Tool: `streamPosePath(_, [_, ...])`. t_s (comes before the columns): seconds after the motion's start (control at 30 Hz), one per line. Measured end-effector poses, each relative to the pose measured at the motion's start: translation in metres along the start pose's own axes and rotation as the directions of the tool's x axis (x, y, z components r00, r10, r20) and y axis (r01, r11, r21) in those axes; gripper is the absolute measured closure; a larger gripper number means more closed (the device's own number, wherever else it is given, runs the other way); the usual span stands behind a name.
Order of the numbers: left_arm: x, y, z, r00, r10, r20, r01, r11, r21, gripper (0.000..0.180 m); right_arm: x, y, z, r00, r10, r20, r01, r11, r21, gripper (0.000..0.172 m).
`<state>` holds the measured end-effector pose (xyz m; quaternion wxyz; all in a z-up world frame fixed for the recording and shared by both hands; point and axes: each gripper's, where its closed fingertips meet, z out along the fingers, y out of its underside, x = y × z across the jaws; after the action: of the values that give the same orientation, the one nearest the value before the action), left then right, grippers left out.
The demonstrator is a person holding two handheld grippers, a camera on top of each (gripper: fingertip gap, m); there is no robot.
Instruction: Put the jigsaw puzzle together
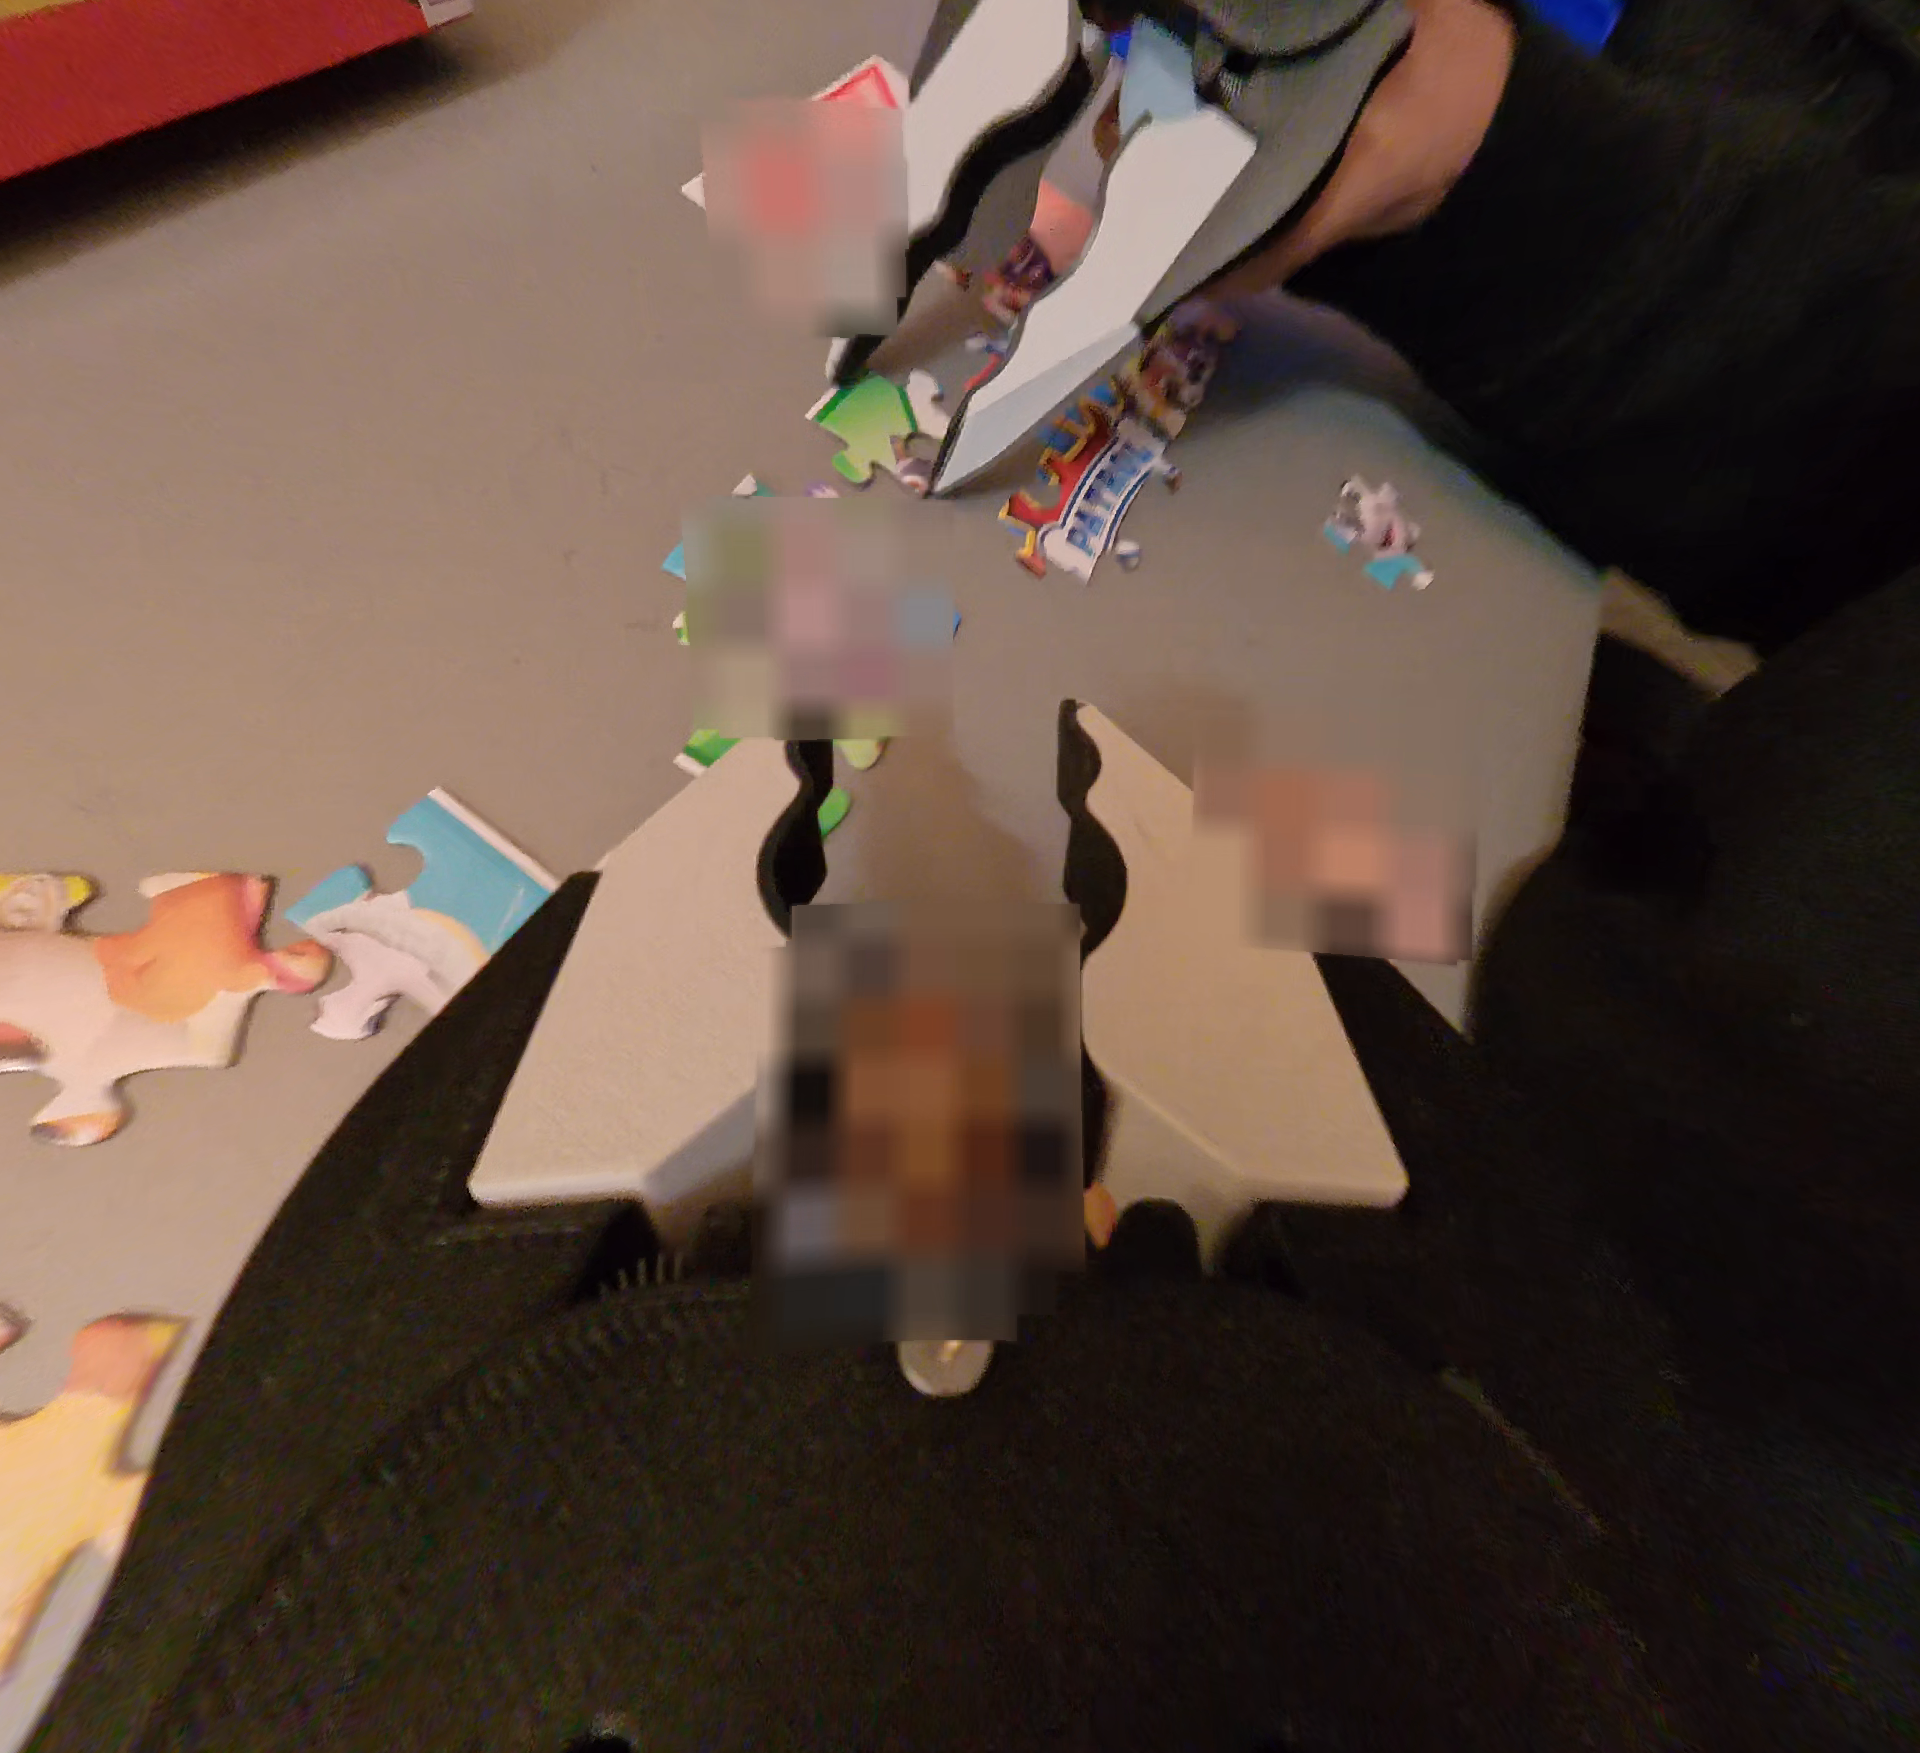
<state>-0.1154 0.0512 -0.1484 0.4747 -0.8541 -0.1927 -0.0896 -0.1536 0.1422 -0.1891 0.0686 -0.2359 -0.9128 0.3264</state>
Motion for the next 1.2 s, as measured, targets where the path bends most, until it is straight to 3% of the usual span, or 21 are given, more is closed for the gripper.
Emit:
streamPosePath(0.03, [0.003,-0.005,0.002,0.999,-0.042,-0.026,0.043,0.999,0.026,0.139,-0.001,-0.001,-0.001,1.000,-0.003,0.001,0.003,1.000,0.012,0.145])
streamPosePath(0.17, [0.005,-0.021,0.011,0.983,-0.171,-0.074,0.178,0.979,0.101,0.139,-0.001,0.001,-0.003,1.000,0.008,-0.003,-0.008,1.000,0.010,0.139])
streamPosePath(0.37, [0.001,-0.022,0.017,0.976,-0.208,-0.058,0.212,0.974,0.082,0.142,0.002,0.003,-0.013,0.999,0.008,-0.049,-0.006,0.999,0.045,0.138])
streamPosePath(0.5, [-0.018,-0.017,0.009,0.989,-0.129,0.073,0.126,0.991,0.046,0.142,0.005,0.000,-0.027,0.994,0.019,-0.111,-0.008,0.995,0.097,0.137])
streamPosePath(0.67, [-0.016,-0.026,0.005,0.997,-0.003,0.082,0.001,1.000,0.019,0.136,0.006,-0.007,-0.056,0.977,0.064,-0.203,-0.017,0.975,0.223,0.138])
streamPosePath(0.87, [-0.017,-0.031,0.037,0.938,0.331,0.104,-0.314,0.937,-0.151,0.131,0.013,-0.002,-0.097,0.940,0.146,-0.307,-0.020,0.925,0.379,0.141])
streamPosePath(1.03, [-0.013,-0.042,0.076,0.904,0.425,-0.043,-0.423,0.879,-0.221,0.129,0.007,0.006,-0.116,0.937,0.191,-0.292,-0.022,0.867,0.497,0.144])
streamPosePath(1.2, [-0.029,-0.050,0.110,0.888,0.447,-0.107,-0.457,0.835,-0.307,0.131,0.004,0.014,-0.113,0.946,0.204,-0.251,-0.046,0.853,0.520,0.145])
